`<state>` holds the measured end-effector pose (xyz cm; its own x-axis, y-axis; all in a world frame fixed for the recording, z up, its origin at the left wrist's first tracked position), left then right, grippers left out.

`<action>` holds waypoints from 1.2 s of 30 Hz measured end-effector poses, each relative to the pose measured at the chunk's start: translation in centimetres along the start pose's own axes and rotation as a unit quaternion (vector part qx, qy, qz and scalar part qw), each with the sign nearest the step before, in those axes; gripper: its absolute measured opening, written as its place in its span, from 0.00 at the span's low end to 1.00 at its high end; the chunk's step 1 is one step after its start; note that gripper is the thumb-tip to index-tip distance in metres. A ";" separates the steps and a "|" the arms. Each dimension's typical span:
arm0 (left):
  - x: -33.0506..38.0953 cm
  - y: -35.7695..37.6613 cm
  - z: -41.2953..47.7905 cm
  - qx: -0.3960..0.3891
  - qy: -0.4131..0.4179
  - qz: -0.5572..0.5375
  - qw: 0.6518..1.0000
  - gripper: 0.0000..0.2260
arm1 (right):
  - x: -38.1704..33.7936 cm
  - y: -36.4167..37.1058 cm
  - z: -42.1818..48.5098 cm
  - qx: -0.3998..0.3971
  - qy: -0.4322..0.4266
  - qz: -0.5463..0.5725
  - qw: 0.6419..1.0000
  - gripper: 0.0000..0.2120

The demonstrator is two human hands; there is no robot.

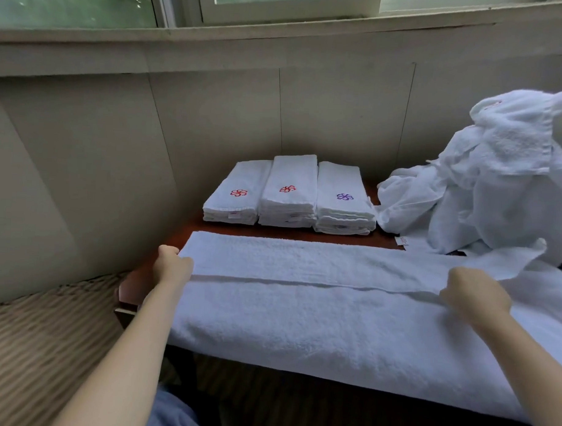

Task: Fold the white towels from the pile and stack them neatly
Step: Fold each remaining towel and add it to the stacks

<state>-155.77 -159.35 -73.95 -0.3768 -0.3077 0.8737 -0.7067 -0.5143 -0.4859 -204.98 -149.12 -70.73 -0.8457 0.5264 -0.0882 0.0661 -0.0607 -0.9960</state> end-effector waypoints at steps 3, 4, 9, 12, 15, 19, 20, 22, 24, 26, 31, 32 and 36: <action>-0.1 -0.3 -0.4 0.015 0.048 0.019 0.999 0.17 | 0.3 -0.6 0.3 0.048 0.004 0.022 0.999 0.07; 0.0 -0.4 -0.4 0.020 0.060 0.035 0.997 0.18 | 0.4 -1.0 0.3 0.075 0.004 0.037 0.996 0.05; 1.0 0.4 -2.1 0.048 0.126 0.305 0.943 0.12 | 0.7 -0.7 0.2 0.003 0.001 0.019 1.000 0.04; 2.4 1.7 -3.8 0.069 0.192 0.435 0.877 0.13 | 1.5 0.1 0.9 -0.105 0.017 0.054 0.993 0.07; 4.7 5.5 -6.1 -0.026 0.290 0.438 0.851 0.18 | 2.8 -0.4 1.7 -0.147 0.064 0.203 0.966 0.08; 7.9 12.6 -12.3 -0.210 0.377 0.354 0.830 0.15 | 5.5 -1.2 2.4 -0.052 0.115 0.300 0.946 0.10; 8.5 14.3 -13.9 -0.246 0.390 0.334 0.822 0.16 | 6.4 -1.3 2.5 -0.007 0.138 0.292 0.946 0.11; 9.6 17.4 -16.9 -0.296 0.410 0.300 0.809 0.16 | 8.0 -1.4 2.6 0.085 0.197 0.283 0.935 0.16; 11.0 20.0 -19.4 -0.321 0.428 0.270 0.801 0.16 | 9.3 -1.3 2.6 0.127 0.241 0.321 0.907 0.22; 12.3 22.4 -21.6 -0.337 0.443 0.249 0.792 0.15 | 10.2 -0.7 3.3 0.104 0.273 0.386 0.875 0.28; 15.1 26.9 -25.3 -0.372 0.469 0.229 0.767 0.15 | 10.4 0.3 4.7 0.068 0.205 0.545 0.810 0.12; 16.1 28.6 -26.6 -0.386 0.476 0.219 0.760 0.16 | 11.2 0.3 5.3 0.063 0.196 0.553 0.807 0.15; 16.8 31.5 -27.8 -0.373 0.494 0.245 0.746 0.19 | 14.3 -0.7 5.6 0.032 0.240 0.597 0.765 0.08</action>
<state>-200.99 -158.47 -73.92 -0.6957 0.6184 0.3654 -0.3369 0.1684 -0.9264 -220.06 -146.29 -71.20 0.0906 0.3132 -0.9453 0.6008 -0.7743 -0.1989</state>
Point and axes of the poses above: each hand's wrist, its own z-axis towards the middle knuckle, its own y-axis out of the palm, x = y × z, the point moved 3 cm from there along z, towards the middle knuckle, and after that the axes turned 2 degrees about -z, right-handed, at the moved point
